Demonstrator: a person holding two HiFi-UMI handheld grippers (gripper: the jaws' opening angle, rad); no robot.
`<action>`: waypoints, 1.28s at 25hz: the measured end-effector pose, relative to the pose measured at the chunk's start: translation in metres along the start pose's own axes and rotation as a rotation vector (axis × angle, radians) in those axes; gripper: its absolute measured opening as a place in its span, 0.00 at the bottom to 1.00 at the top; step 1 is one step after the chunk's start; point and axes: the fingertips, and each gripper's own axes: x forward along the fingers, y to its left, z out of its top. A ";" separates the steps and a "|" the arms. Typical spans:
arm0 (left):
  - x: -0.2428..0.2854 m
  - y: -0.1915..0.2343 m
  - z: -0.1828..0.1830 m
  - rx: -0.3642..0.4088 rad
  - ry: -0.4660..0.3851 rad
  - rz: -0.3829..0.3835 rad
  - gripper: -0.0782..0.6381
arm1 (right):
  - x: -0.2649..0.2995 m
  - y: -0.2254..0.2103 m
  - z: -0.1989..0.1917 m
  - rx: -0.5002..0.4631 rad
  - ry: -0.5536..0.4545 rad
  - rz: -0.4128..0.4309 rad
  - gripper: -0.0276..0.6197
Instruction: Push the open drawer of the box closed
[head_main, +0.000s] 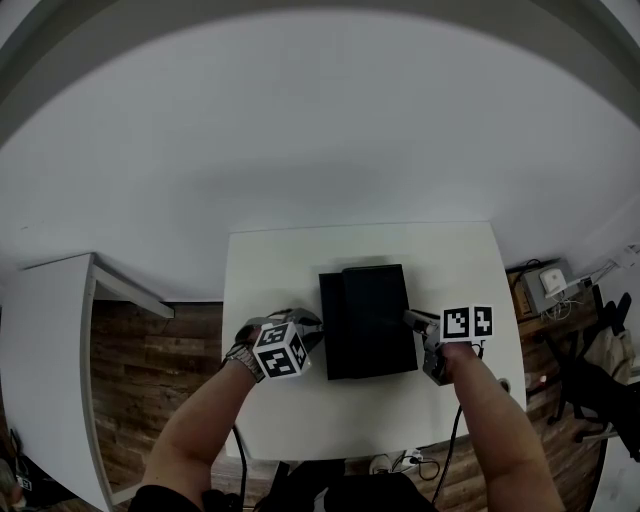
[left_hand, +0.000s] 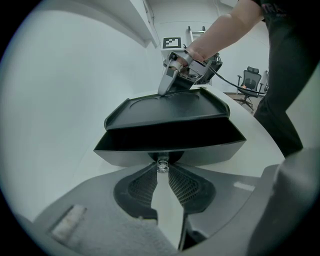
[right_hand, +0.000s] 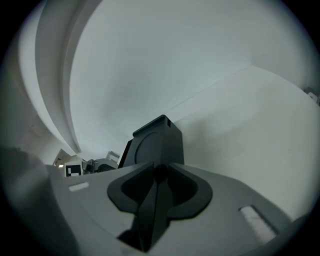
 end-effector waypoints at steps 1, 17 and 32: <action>0.002 0.000 0.003 0.000 -0.004 -0.001 0.21 | 0.000 0.000 0.000 0.001 -0.001 0.001 0.19; 0.017 -0.001 0.026 -0.013 -0.049 -0.028 0.21 | -0.001 0.001 0.000 0.013 -0.018 0.008 0.19; 0.027 -0.004 0.043 -0.004 -0.072 -0.051 0.21 | -0.001 0.002 -0.001 0.017 -0.023 0.014 0.19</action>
